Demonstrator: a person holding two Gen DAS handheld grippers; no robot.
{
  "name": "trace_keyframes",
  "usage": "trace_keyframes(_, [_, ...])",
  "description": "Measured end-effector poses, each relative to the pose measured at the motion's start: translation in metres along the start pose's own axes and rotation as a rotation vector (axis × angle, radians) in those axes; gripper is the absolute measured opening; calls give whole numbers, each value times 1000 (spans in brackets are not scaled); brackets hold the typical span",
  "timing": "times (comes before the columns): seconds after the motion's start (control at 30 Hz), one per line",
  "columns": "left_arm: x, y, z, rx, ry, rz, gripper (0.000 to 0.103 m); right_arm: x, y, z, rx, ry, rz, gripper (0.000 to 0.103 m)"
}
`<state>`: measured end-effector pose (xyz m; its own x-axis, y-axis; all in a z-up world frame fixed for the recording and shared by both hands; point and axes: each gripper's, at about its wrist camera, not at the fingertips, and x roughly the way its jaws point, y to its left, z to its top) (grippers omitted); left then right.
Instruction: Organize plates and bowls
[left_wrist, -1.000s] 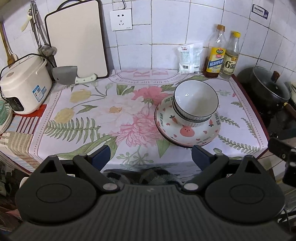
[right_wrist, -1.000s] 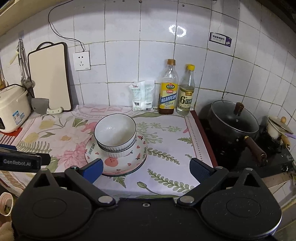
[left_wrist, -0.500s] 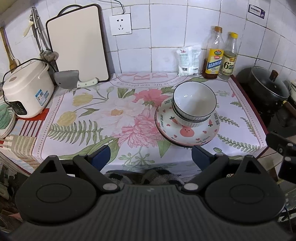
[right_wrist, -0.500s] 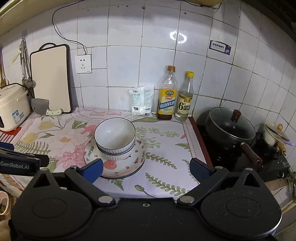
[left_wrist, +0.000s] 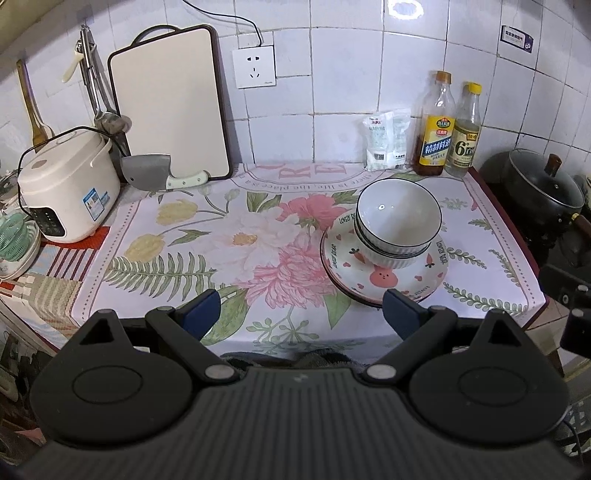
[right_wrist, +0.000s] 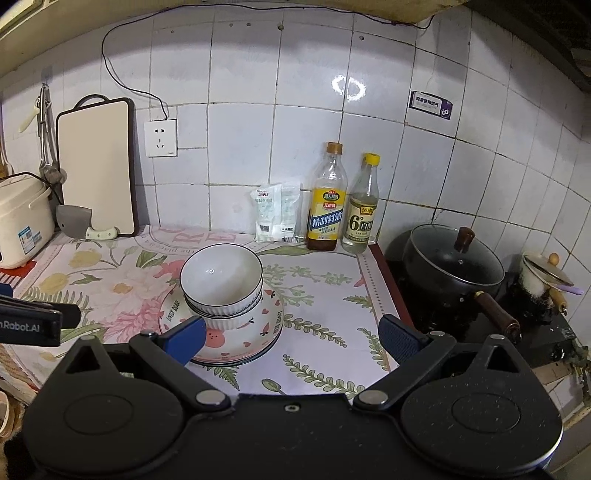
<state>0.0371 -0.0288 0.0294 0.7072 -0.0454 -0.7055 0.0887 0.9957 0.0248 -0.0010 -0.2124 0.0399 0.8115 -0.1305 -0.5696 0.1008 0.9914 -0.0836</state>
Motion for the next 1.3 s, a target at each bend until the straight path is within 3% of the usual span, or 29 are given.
trace_keyframes(0.27, [1, -3, -4, -15, -29, 4, 95, 2, -2, -2, 17, 1, 7, 101])
trace_keyframes(1.3, [3, -6, -7, -26, -15, 3, 95, 8, 4, -7, 1, 30, -10, 101])
